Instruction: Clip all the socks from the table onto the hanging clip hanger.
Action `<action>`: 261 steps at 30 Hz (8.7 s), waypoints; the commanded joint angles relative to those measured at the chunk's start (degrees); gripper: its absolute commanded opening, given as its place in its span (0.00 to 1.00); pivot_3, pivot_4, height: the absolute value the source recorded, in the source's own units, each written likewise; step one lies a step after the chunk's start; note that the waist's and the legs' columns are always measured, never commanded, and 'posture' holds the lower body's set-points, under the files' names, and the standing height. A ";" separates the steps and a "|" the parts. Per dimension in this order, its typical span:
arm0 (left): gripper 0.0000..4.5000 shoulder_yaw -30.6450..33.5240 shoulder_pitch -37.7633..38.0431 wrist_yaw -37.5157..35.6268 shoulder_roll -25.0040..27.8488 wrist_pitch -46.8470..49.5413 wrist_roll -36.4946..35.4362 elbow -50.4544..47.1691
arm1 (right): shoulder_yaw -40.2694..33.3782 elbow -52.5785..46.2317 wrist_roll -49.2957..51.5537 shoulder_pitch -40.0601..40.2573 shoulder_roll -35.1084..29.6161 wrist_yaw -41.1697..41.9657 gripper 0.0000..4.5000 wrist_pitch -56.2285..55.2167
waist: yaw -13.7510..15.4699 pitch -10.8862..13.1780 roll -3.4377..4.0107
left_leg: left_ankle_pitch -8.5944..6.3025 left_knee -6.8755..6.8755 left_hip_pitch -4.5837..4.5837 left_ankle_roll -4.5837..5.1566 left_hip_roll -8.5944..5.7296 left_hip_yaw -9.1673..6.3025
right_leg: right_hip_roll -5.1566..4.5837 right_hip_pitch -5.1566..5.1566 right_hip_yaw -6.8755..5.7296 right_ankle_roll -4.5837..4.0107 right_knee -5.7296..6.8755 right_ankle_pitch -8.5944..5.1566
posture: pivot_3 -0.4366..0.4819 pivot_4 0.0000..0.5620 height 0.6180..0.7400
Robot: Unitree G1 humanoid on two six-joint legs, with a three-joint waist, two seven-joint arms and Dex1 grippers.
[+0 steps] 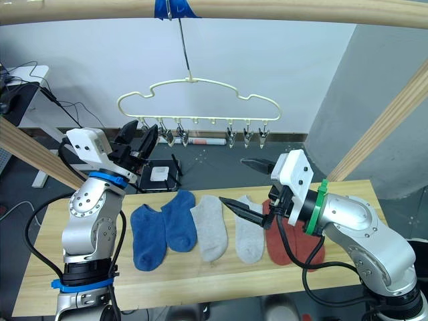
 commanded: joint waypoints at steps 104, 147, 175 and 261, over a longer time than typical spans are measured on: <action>0.00 8.16 0.75 -0.94 10.29 32.22 -31.49 -15.06 | 20.63 41.38 -32.67 -11.73 39.32 -13.78 0.00 -9.85 | 0.27 2.04 0.12 | 0.19 -0.08 -0.18 -0.48 -0.07 0.00 | -0.26 -0.25 -0.03 0.11 0.04 0.09 | 0.36 0.59 1.00; 0.00 7.55 2.67 0.20 10.01 31.87 -31.64 -16.04 | 18.57 46.37 -29.80 -17.86 47.32 -16.01 0.00 -14.18 | 0.30 2.04 0.12 | 0.10 -0.08 -0.17 -0.31 -0.06 -0.03 | -0.26 -0.25 -0.09 0.10 0.09 0.09 | 0.37 0.57 1.00; 0.70 4.87 10.39 -4.64 14.88 21.98 -18.97 -19.13 | 23.76 36.97 -30.98 -12.70 35.79 -8.17 0.56 -10.50 | 0.35 2.04 0.12 | 0.09 -0.08 -0.18 -0.32 -0.07 -0.01 | -0.28 -0.27 -0.08 0.10 0.07 0.09 | 0.36 0.56 1.00; 0.35 -10.17 2.33 8.98 -7.26 -0.82 9.60 -9.55 | -7.62 8.55 -1.84 5.63 -8.39 12.18 0.57 -6.39 | 0.16 2.16 -0.02 | 0.06 0.03 -0.09 -0.29 -0.17 0.04 | -0.18 -0.05 0.09 0.20 0.01 0.13 | 0.25 0.62 1.00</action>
